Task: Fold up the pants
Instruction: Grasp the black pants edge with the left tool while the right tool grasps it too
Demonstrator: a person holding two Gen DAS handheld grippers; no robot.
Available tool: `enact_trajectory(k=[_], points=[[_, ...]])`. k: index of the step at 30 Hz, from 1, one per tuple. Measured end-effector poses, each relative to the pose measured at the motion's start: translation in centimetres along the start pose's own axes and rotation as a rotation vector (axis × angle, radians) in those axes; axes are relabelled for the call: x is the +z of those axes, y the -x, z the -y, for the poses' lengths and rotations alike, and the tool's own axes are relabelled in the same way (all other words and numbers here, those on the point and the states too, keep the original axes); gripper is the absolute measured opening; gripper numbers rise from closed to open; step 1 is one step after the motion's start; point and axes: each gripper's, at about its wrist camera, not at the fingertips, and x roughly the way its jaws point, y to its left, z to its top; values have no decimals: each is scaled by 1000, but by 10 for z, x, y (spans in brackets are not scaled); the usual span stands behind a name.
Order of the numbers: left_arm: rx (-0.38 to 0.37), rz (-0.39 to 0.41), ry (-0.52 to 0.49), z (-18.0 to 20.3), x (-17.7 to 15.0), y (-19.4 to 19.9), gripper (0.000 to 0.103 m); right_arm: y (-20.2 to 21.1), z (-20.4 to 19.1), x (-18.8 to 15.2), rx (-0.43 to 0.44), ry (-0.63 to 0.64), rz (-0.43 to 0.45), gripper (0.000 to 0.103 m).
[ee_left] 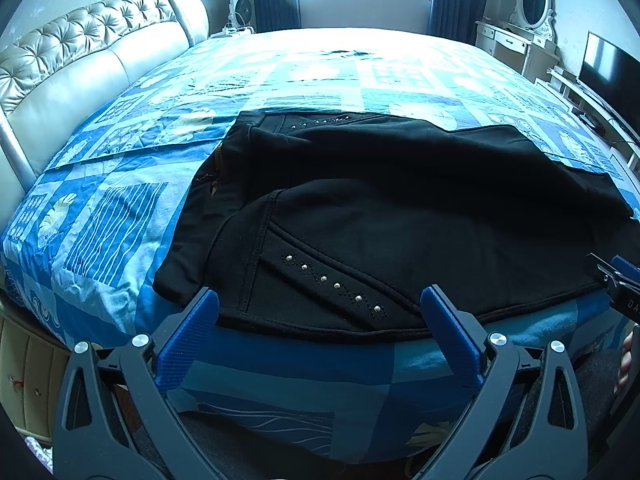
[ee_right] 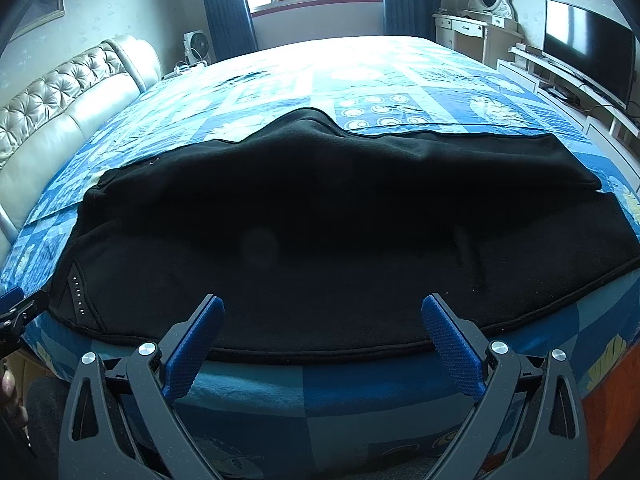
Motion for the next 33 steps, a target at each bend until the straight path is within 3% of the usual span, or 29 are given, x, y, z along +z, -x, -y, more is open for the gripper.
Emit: enact_trajectory(k=[3, 9, 15, 22, 27, 31, 33], points=[[-34, 18, -3, -4, 8, 6, 101, 6, -5, 9, 85, 24, 24, 99], [-243, -23, 50, -52, 51, -5, 101, 1, -9, 51, 203, 132, 73, 99], [-342, -117, 45, -116, 116, -83, 101, -32, -6, 113, 244, 157, 81, 99], [-349, -229, 140, -183, 173, -208, 101, -78, -10, 164, 258, 127, 41, 99], [-480, -251, 205, -192, 194, -253, 100, -95, -23, 172, 257, 233, 27, 99], [-603, -263, 135, -170, 205, -258, 99, -106, -30, 183, 287, 286, 10, 99], [-618, -276, 101, -160, 208, -262, 93, -113, -32, 188, 318, 310, -16, 99]])
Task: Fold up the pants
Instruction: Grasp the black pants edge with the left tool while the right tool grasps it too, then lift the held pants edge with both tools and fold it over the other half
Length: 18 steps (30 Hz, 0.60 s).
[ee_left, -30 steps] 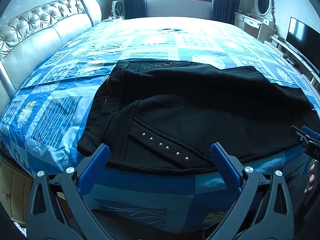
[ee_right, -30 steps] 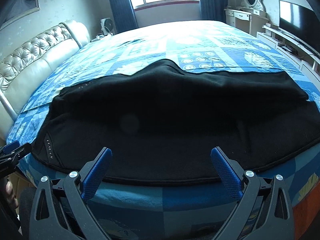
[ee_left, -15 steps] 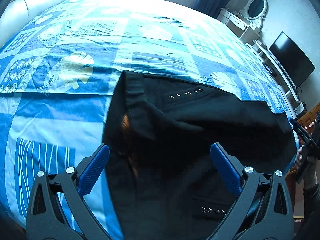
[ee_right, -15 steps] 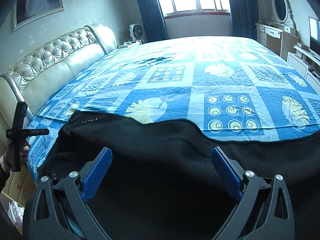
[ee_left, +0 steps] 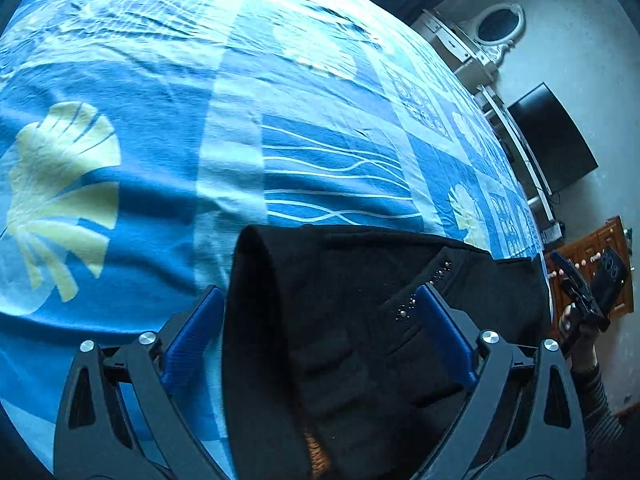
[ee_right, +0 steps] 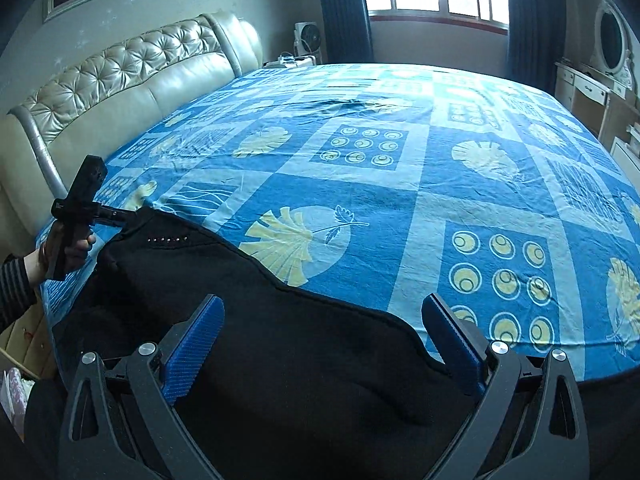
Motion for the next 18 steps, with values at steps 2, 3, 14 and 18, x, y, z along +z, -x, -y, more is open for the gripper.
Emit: enact_trajectory(k=[2, 3, 14, 18], points=[[38, -13, -31, 5, 4, -10, 89, -10, 3, 6, 19, 15, -32, 99], [63, -14, -41, 6, 6, -12, 79, -16, 4, 9, 37, 19, -54, 99], [100, -32, -51, 0, 4, -10, 9, -103, 2, 16, 143, 134, -496, 26], [111, -28, -42, 3, 6, -6, 7, -105, -10, 14, 106, 172, -535, 9]])
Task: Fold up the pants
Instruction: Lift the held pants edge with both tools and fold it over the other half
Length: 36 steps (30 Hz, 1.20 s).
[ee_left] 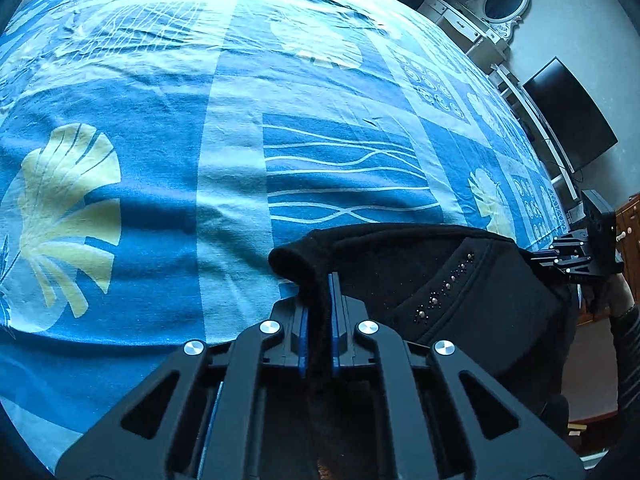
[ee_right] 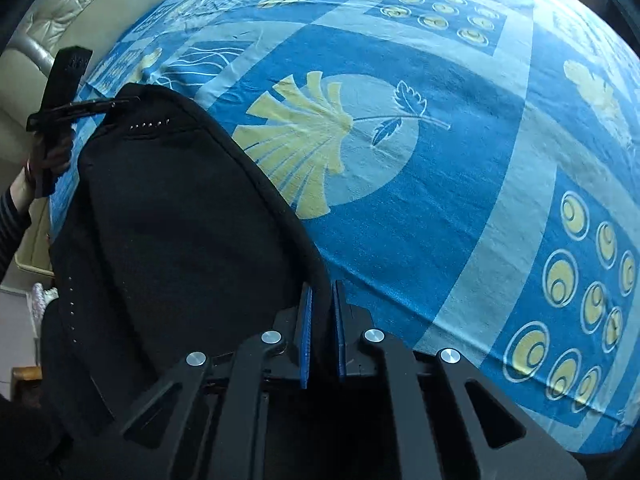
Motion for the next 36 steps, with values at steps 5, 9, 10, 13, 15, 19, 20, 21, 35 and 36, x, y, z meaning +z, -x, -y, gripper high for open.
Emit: enact_trajectory(k=[5, 9, 10, 13, 15, 19, 20, 21, 35, 36], points=[[-47, 84, 23, 7, 2, 30, 6, 51, -16, 3, -167, 4, 193, 9], [-126, 179, 43, 18, -10, 68, 5, 86, -56, -13, -413, 129, 330, 9], [-136, 201, 37, 22, -16, 78, 5, 90, -66, -20, -453, 155, 355, 9], [-163, 238, 25, 31, -40, 100, 5, 93, -100, -53, -531, 207, 421, 9], [-180, 254, 28, 34, -62, 113, 5, 91, -119, -79, -567, 238, 445, 9], [-195, 267, 53, 32, -113, 132, 5, 76, -149, -128, -563, 249, 455, 9], [-196, 265, 60, 30, -124, 135, 5, 71, -154, -140, -565, 254, 451, 9], [-192, 258, 66, 29, -136, 136, 5, 66, -159, -148, -560, 251, 445, 9], [-143, 174, 308, -6, -243, 122, 49, 40, -170, -202, -463, 166, 374, 63], [-157, 176, 336, -7, -247, 126, 52, 46, -165, -204, -431, 129, 377, 63]])
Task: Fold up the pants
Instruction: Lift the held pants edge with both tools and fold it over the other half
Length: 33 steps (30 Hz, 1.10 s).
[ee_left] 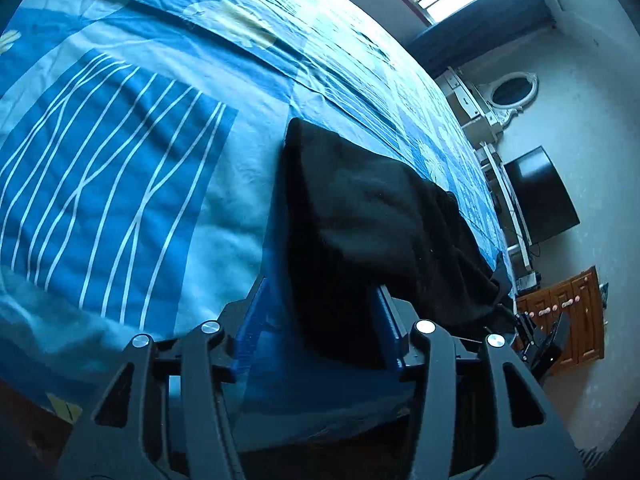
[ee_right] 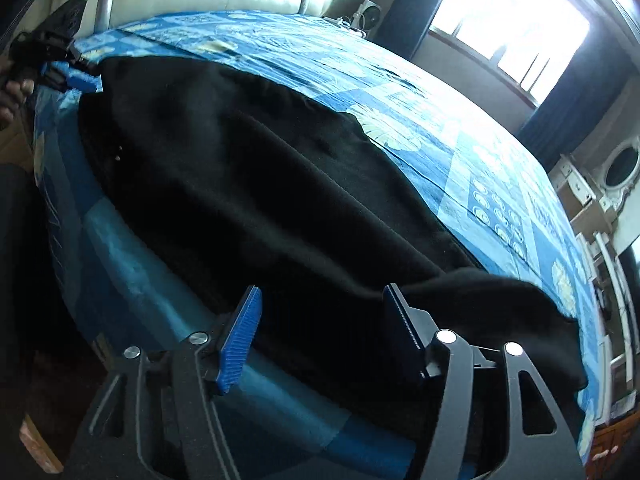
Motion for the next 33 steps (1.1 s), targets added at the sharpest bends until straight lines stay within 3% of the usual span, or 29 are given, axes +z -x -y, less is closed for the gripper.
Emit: enact_trajectory(k=[5, 9, 12, 17, 25, 26, 27, 29, 30, 33], points=[[-65, 34, 89, 15, -17, 12, 57, 4, 48, -13, 269, -442, -2, 63], [-39, 46, 97, 38, -19, -1, 57, -11, 72, -29, 452, -789, -14, 63], [-13, 43, 123, 45, -16, -15, 58, -20, 72, -39, 555, -974, -12, 63], [32, 39, 198, 40, -21, -26, 58, -31, 64, -42, 593, -1069, -20, 63], [76, 93, 280, 34, -8, -30, 57, -43, 68, -37, 564, -1183, -7, 63], [84, 88, 286, 33, -8, -32, 46, -44, 68, -36, 551, -1196, -11, 56], [95, 77, 288, 33, -8, -35, 29, -45, 70, -36, 531, -1199, -18, 50], [130, 61, 273, 34, -10, -40, 16, -50, 69, -33, 529, -1179, -39, 16], [133, 65, 262, 36, -11, -39, 9, -51, 69, -34, 542, -1184, -52, 14], [148, 82, 228, 46, -13, -29, 7, -41, 75, -37, 572, -1193, -32, 9]])
